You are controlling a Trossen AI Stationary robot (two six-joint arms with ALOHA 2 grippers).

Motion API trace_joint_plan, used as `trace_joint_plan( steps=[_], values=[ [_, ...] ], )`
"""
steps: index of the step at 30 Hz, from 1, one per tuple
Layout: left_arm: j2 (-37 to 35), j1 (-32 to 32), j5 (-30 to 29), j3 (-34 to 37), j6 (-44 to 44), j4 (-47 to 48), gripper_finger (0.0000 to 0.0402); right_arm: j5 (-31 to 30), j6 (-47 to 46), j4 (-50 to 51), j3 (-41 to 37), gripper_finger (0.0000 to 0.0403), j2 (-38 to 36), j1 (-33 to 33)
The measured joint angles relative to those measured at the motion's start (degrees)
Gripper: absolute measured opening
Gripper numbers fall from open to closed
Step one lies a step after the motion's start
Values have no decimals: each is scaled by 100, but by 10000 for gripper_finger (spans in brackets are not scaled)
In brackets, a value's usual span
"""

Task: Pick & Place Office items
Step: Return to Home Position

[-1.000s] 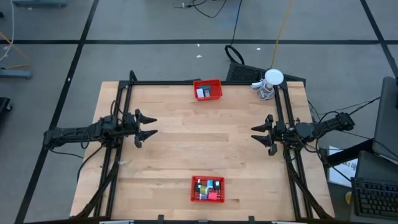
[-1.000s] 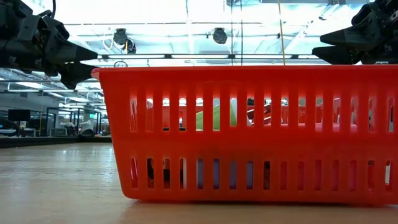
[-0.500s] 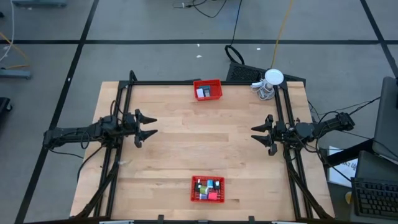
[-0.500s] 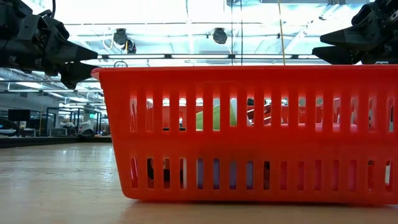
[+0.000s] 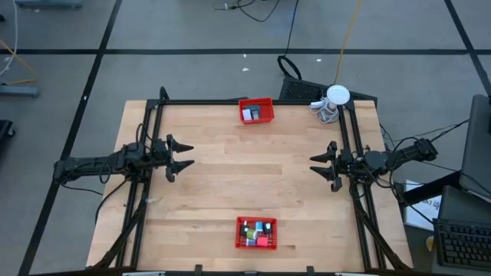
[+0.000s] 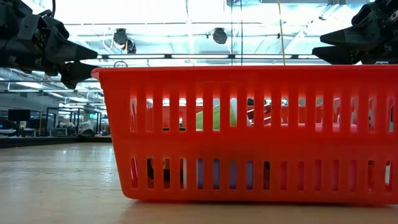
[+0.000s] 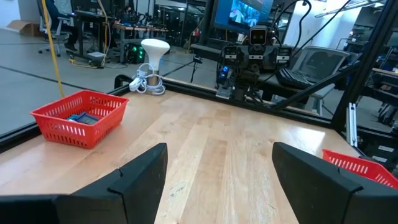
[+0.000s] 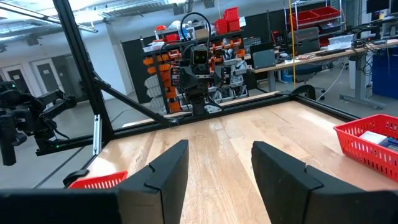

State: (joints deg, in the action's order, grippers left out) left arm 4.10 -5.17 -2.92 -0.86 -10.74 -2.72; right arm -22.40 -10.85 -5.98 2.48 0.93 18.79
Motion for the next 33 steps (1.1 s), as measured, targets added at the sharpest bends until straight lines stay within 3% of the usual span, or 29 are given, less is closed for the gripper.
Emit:
trace_joint_plan(
  steps=[9, 22, 33],
  values=[
    [0, 0, 0, 0, 0, -4, 274, -1, 0, 0, 0, 165, 0, 0],
    [0, 0, 0, 0, 0, -4, 294, -1, 2, 0, 0, 165, 0, 0],
    [0, 0, 0, 0, 0, -6, 280, -1, 0, 0, 0, 165, 0, 0]
  ],
)
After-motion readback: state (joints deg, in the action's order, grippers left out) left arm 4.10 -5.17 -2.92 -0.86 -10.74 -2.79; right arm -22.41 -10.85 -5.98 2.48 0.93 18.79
